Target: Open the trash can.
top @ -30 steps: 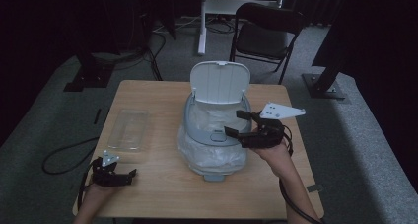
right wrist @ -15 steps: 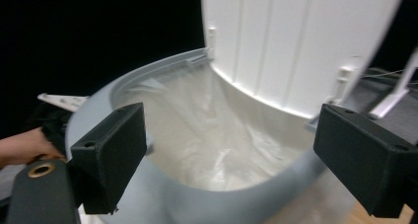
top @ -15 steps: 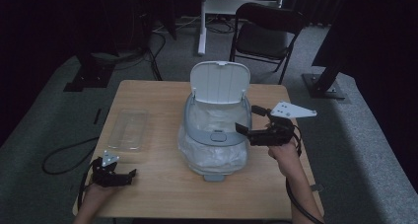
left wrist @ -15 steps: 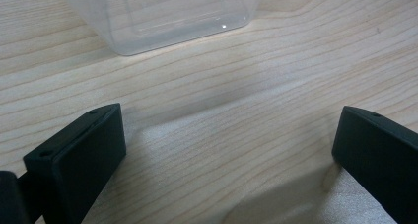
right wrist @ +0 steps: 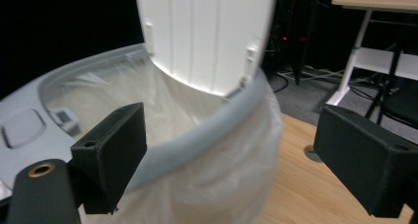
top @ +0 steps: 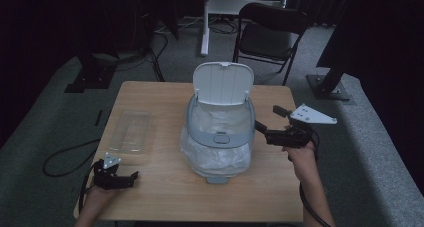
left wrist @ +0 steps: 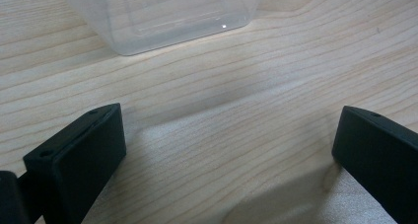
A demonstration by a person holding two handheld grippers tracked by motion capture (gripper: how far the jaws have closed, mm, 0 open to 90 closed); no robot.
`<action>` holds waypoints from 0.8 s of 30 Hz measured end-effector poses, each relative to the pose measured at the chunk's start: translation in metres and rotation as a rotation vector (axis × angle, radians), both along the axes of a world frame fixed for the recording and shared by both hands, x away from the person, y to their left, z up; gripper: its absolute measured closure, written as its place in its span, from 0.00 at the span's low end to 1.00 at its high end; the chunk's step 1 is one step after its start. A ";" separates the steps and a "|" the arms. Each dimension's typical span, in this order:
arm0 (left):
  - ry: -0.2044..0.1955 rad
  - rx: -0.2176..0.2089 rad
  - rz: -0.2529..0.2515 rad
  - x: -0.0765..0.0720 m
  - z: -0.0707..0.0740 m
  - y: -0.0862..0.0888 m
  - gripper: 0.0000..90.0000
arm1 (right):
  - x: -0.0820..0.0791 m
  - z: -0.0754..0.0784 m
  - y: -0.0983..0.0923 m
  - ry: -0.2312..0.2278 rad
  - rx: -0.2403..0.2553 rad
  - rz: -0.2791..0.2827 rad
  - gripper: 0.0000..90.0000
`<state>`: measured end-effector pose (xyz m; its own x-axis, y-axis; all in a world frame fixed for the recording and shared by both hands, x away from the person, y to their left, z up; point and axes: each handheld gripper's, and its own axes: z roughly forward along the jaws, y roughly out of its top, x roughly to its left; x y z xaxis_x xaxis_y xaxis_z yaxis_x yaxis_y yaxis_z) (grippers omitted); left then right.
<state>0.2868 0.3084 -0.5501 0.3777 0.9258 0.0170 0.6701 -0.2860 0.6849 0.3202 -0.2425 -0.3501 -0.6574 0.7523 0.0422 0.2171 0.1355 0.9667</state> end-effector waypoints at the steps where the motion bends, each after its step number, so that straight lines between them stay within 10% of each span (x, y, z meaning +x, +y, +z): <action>1: 0.000 0.000 0.000 0.000 0.000 0.000 0.01 | 0.000 0.000 0.000 0.000 0.000 0.000 0.14; 24: -0.002 0.000 -0.001 0.000 0.000 0.000 0.01 | 0.003 -0.086 -0.055 0.081 -0.015 -0.239 0.14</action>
